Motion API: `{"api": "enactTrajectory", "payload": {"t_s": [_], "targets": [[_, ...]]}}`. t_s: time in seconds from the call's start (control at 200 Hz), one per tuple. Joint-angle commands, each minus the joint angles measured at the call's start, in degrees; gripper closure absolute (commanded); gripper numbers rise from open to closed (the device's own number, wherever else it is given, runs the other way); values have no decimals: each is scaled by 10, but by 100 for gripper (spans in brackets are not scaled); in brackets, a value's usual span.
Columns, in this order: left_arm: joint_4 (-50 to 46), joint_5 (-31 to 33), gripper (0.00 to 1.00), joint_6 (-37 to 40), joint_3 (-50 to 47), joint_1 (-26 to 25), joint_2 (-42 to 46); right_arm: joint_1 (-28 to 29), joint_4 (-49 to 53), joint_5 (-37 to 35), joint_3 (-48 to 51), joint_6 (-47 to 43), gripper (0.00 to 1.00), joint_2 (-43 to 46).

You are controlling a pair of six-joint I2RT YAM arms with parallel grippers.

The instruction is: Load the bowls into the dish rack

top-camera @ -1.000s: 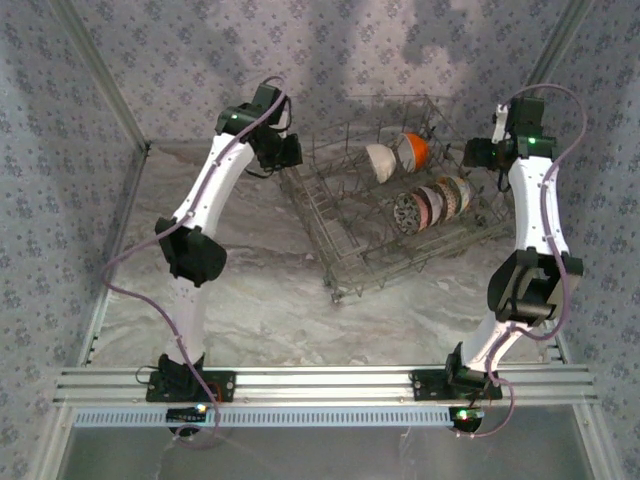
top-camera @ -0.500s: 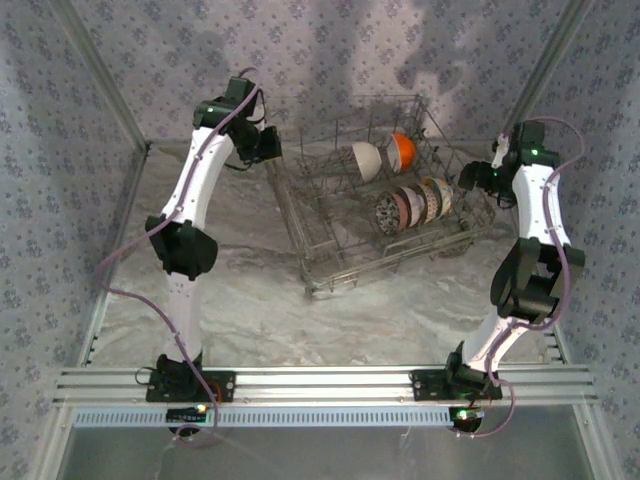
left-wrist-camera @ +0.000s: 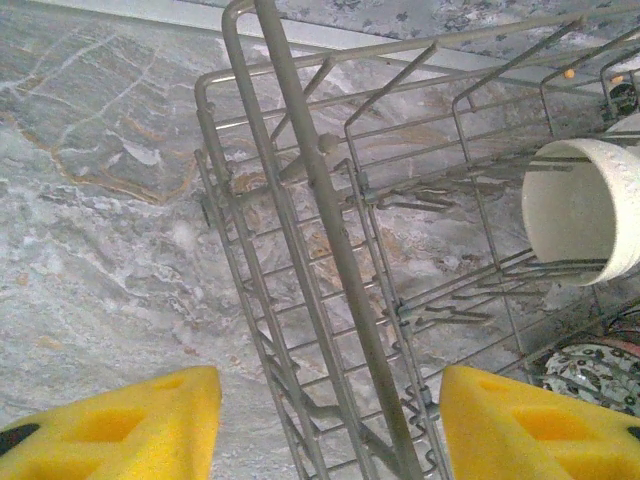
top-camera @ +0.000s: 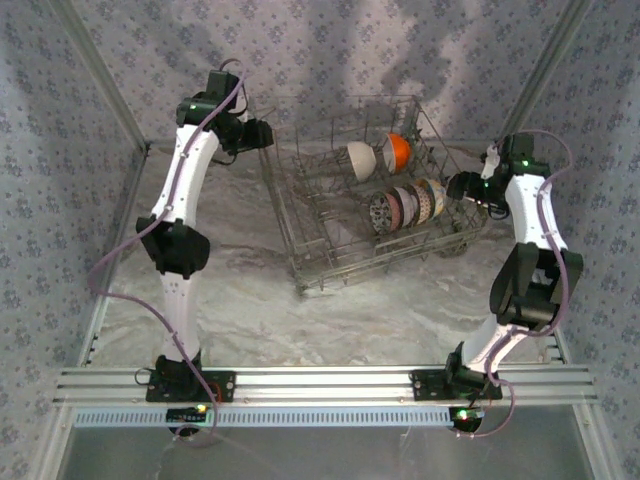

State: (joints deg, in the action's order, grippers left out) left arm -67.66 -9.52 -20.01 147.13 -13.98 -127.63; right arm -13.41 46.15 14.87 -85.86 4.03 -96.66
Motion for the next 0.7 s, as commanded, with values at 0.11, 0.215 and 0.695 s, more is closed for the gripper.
{"api": "enactTrajectory", "payload": {"t_s": [0.11,0.215,0.695], "targets": [[54,72,32,2,-61,7,96,46,35,47,72,37,15,70],[82,89,30,-13,-108,23,122,71,34,60,99,53,15,99],[119,82,26,-7,-195,81,176,199,26,57,212,172,15,197]]}}
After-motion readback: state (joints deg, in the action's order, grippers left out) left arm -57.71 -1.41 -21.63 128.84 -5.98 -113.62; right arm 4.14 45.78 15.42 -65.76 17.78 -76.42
